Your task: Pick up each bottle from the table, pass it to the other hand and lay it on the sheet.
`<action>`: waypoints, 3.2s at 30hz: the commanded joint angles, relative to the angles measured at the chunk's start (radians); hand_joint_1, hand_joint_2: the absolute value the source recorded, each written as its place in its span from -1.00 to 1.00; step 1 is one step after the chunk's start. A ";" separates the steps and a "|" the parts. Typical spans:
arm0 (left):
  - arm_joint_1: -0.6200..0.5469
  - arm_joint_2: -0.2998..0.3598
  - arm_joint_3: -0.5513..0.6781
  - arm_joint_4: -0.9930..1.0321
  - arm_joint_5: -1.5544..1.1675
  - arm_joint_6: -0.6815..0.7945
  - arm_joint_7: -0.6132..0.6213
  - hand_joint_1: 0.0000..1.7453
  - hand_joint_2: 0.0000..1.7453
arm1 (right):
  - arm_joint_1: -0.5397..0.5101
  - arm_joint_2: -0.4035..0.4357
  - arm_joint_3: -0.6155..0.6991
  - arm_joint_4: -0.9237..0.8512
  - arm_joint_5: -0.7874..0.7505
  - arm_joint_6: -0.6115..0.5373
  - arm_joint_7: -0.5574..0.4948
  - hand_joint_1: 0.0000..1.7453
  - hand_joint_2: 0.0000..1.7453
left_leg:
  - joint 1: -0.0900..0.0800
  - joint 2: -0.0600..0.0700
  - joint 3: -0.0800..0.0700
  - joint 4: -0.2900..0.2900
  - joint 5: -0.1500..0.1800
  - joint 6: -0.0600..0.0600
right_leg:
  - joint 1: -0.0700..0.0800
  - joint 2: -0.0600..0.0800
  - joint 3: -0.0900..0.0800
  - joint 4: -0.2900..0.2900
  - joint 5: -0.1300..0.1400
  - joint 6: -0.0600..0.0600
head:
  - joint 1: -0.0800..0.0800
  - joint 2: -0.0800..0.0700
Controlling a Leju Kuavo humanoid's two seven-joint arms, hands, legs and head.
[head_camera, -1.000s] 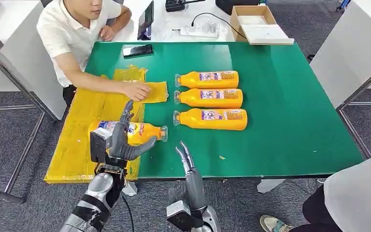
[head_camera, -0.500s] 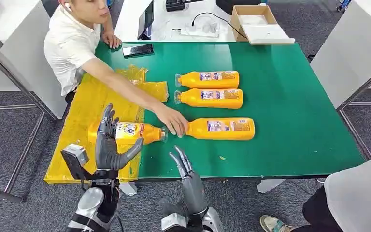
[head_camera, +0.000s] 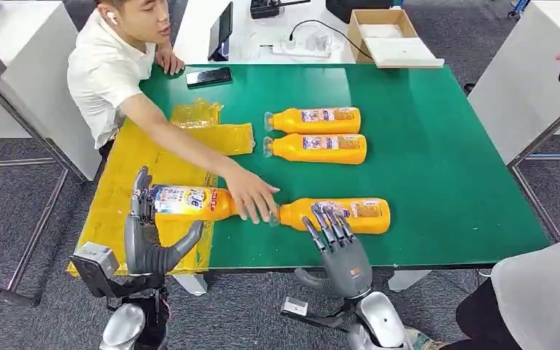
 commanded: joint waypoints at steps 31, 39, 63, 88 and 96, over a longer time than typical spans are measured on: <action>-0.013 0.002 -0.023 0.047 -0.019 -0.033 0.033 -1.00 1.00 | -0.337 -0.179 0.001 0.571 0.006 -0.063 0.411 -1.00 1.00 | 0.001 0.000 0.004 -0.001 -0.001 -0.002 | 0.001 -0.001 0.004 -0.001 -0.001 -0.002 | 0.000 0.000; -0.038 0.005 -0.038 0.077 -0.005 -0.048 0.046 -1.00 1.00 | -0.407 -0.175 -0.003 0.729 -0.081 -0.044 0.350 -1.00 1.00 | 0.001 0.000 0.006 -0.001 0.000 -0.002 | 0.002 -0.002 0.006 -0.002 -0.001 -0.002 | 0.001 0.000; -0.087 0.006 -0.068 0.143 0.099 -0.111 0.085 -1.00 1.00 | -0.428 -0.160 0.059 0.847 -0.168 0.212 0.257 1.00 1.00 | 0.002 -0.001 0.013 -0.002 0.000 -0.002 | 0.003 -0.003 0.013 -0.003 0.000 -0.003 | 0.000 0.000; -0.037 0.004 -0.066 0.086 0.136 -0.128 0.079 -1.00 1.00 | -0.365 -0.079 -0.015 0.741 -0.443 0.019 -0.043 1.00 1.00 | 0.002 0.001 0.016 -0.001 -0.001 -0.003 | 0.003 0.000 0.014 -0.001 0.000 -0.002 | 0.000 0.000; -0.025 -0.037 -0.022 0.073 0.224 -0.014 0.095 -1.00 1.00 | -0.312 -0.050 0.001 0.487 -0.709 -0.063 -0.182 1.00 1.00 | 0.001 0.003 0.012 0.000 -0.001 -0.002 | 0.002 0.002 0.012 0.000 0.000 -0.002 | 0.001 0.000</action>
